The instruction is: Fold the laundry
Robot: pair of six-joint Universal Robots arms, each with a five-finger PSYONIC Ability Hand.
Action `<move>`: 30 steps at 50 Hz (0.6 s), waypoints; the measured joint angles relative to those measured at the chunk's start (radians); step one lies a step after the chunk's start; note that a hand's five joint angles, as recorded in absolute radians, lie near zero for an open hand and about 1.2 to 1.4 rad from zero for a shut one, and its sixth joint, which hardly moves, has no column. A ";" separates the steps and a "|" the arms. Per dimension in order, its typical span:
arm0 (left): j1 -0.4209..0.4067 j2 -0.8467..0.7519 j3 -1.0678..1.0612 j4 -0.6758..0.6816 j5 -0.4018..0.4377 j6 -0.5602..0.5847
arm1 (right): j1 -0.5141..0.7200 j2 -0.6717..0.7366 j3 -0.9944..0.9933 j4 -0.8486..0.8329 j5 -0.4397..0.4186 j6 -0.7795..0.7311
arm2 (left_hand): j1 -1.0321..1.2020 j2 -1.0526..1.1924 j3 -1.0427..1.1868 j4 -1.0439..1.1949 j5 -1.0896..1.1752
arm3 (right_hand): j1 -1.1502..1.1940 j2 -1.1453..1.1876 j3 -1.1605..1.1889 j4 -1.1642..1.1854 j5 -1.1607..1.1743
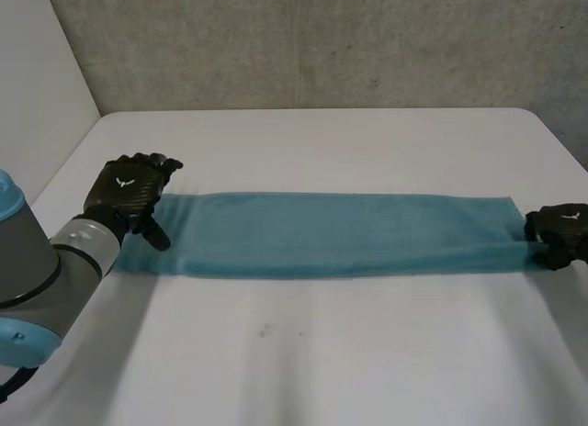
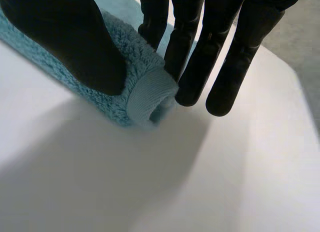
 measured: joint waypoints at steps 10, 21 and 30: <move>0.000 0.007 -0.009 0.000 -0.002 0.001 | -0.120 0.013 -0.098 -0.067 0.266 -0.156 | 0.000 0.000 0.000 0.000 0.000 | 0.003 0.000 0.002 0.000 0.000; 0.004 0.024 -0.011 -0.001 -0.005 0.001 | -0.083 -0.007 -0.179 -0.079 0.353 -0.271 | 0.000 0.000 0.000 0.000 0.000 | 0.012 0.000 0.002 0.004 0.011; 0.012 0.027 -0.013 0.000 -0.005 0.001 | 0.298 -0.064 -0.254 -0.144 0.334 -0.260 | 0.000 0.000 0.000 0.000 0.000 | 0.012 0.000 0.021 0.004 0.016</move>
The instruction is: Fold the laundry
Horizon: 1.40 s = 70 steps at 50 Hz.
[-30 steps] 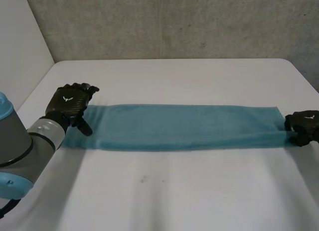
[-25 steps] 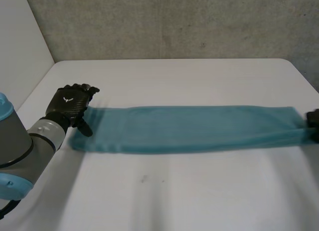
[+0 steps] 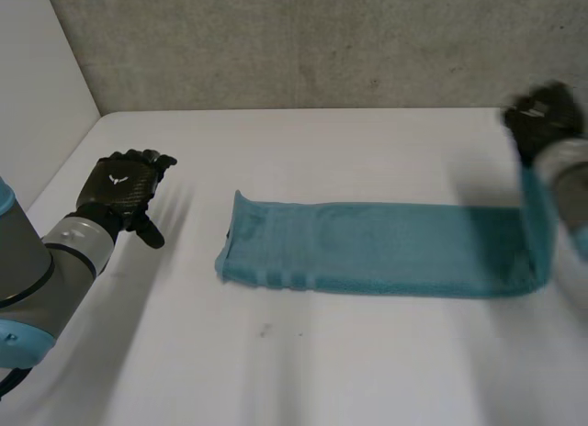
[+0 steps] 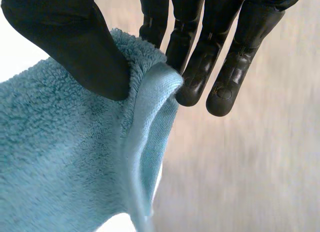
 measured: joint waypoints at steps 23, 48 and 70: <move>0.000 0.003 -0.014 0.000 0.004 0.000 | 0.774 0.393 -0.225 -0.075 -0.152 -0.012 | 0.000 0.000 0.000 0.000 0.000 | -0.400 -0.506 -0.508 -0.489 -0.440; -0.325 -0.204 0.308 -0.002 0.004 -0.044 | 0.306 -0.059 0.252 0.116 -0.055 0.689 | 0.000 0.000 0.000 0.000 0.000 | -0.742 -0.958 -0.975 -0.960 -0.913; -0.261 -0.324 0.269 -0.007 -0.092 -0.025 | 0.085 -0.068 0.473 -0.100 -0.152 0.547 | 0.000 0.000 0.000 0.000 0.000 | -0.071 -0.039 -0.010 -0.003 -0.040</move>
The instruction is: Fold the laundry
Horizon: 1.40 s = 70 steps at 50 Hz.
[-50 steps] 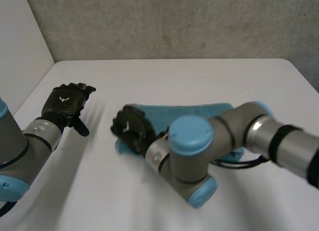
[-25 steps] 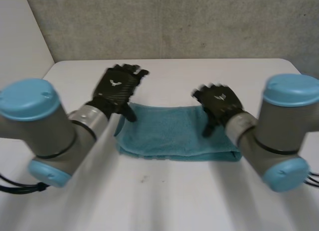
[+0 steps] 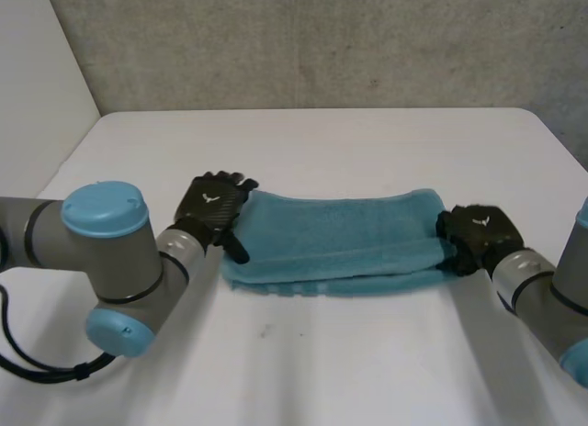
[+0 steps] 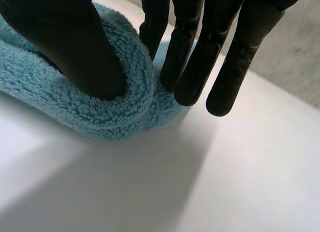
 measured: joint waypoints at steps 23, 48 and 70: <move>0.083 0.399 -0.284 0.002 -0.106 -0.002 | 0.681 0.373 -0.757 0.272 0.052 -0.192 | 0.000 0.000 0.000 0.000 0.000 | 0.010 0.012 -0.005 -0.007 0.032; -0.087 0.177 0.109 -0.076 -0.038 -0.104 | 0.481 0.111 -0.614 0.345 0.205 0.375 | 0.000 0.000 0.000 0.000 0.000 | -0.667 -0.915 -0.964 -0.956 -0.875; -0.083 0.017 0.102 -0.225 -0.120 -0.044 | 0.386 0.331 -0.715 0.471 0.094 0.479 | 0.000 0.000 0.000 0.000 0.000 | -0.667 -0.915 -0.964 -0.956 -0.875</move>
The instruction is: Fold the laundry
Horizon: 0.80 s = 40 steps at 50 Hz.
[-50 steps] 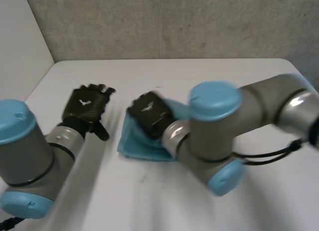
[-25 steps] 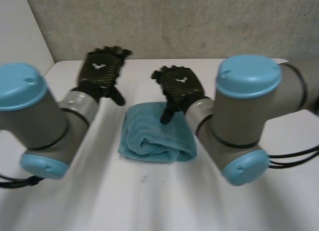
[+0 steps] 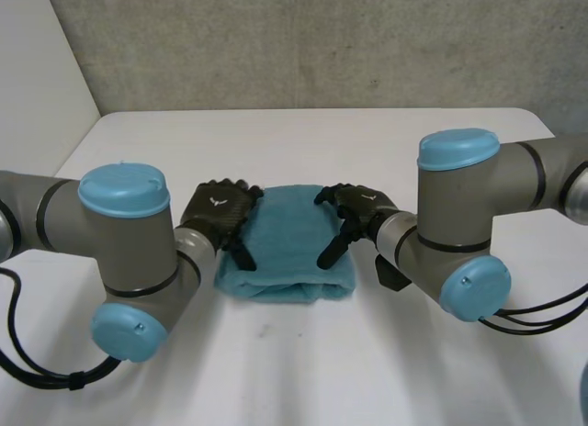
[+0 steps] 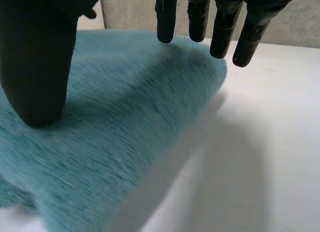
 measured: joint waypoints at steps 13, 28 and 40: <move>0.042 -0.031 -0.052 0.005 0.001 0.167 | 0.005 0.026 -0.024 -0.002 0.010 -0.121 | 0.000 0.000 0.000 0.000 -0.001 | 0.000 0.000 0.000 0.000 -0.008; 0.021 0.272 0.017 -0.015 0.010 -0.007 | -0.035 -0.272 -0.002 -0.010 0.072 -0.156 | 0.000 0.000 0.000 0.000 -0.003 | 0.000 0.000 0.000 0.000 -0.008; 0.133 0.494 0.145 -0.331 0.103 -0.153 | -0.204 -0.618 0.146 -0.002 0.159 -0.175 | 0.000 0.000 0.000 0.000 -0.003 | 0.000 0.001 0.000 0.000 -0.008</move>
